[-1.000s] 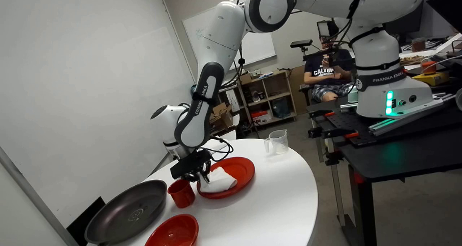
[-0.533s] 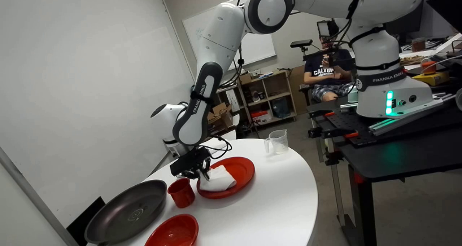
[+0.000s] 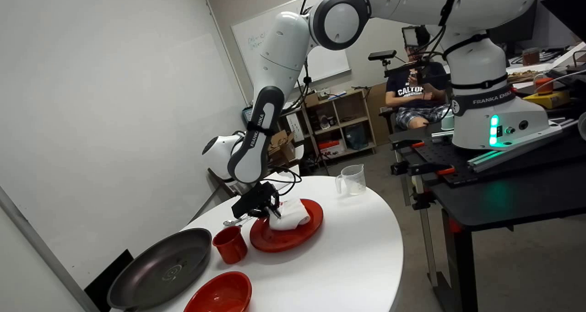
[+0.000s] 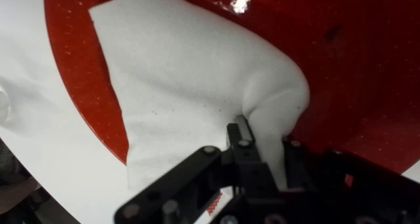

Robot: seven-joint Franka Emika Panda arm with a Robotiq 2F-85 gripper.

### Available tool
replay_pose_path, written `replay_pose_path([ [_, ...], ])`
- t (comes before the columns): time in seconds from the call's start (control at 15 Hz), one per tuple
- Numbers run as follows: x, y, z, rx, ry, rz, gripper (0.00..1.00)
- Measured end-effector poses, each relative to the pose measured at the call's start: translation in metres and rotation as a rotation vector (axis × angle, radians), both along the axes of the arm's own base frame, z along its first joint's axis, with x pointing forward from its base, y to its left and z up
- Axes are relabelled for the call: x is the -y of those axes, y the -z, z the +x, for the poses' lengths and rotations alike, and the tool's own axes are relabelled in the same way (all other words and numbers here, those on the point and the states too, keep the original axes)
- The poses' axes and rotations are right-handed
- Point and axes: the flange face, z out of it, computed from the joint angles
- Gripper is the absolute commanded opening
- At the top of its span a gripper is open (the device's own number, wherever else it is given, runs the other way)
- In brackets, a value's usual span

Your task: Pick up the cloth and wipe the plate

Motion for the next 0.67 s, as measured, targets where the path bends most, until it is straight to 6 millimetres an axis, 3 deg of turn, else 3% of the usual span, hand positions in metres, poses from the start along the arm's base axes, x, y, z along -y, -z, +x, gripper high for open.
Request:
replay_pose_path([
  [0.4,-0.007,0.005,-0.016,-0.194,0.070,0.104,0.05],
  [0.67,-0.013,0.005,-0.012,-0.218,0.120,0.194,0.05],
])
